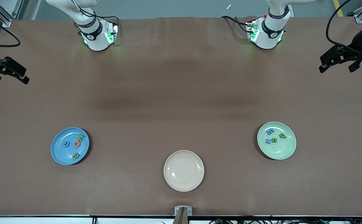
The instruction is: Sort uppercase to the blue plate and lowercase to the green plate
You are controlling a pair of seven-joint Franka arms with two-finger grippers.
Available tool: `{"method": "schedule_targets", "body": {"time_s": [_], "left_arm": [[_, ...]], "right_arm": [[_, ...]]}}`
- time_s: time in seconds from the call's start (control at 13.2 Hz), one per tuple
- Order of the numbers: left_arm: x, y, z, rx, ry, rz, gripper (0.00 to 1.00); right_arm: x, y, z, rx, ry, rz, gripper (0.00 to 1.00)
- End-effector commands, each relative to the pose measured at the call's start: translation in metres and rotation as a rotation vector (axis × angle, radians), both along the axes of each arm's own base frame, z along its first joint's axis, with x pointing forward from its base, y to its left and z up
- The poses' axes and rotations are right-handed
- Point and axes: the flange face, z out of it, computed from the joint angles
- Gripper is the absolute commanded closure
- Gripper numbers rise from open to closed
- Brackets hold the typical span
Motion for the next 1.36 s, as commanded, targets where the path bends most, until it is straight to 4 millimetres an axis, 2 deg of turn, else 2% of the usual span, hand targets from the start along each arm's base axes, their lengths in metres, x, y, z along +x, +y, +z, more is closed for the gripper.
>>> {"method": "schedule_targets", "body": {"time_s": [0.0, 0.15, 0.38, 0.45, 1.29], "left_arm": [[-0.002, -0.002, 0.003, 0.018, 0.026, -0.017, 0.00], [-0.003, -0.005, 0.003, 0.020, 0.036, -0.020, 0.00], [-0.003, -0.005, 0.002, 0.020, 0.039, -0.020, 0.00], [-0.003, -0.003, 0.002, 0.020, 0.040, -0.017, 0.00], [-0.002, -0.001, 0.002, 0.023, 0.042, -0.012, 0.00]], "right_arm": [[0.008, -0.003, -0.004, -0.023, -0.004, -0.002, 0.00], [0.012, -0.003, -0.011, -0.023, 0.016, 0.001, 0.00], [0.014, 0.001, 0.007, -0.021, -0.009, 0.007, 0.00], [0.020, 0.001, 0.006, -0.018, -0.009, 0.004, 0.00], [0.016, 0.008, 0.001, -0.009, 0.038, 0.015, 0.00]]}}
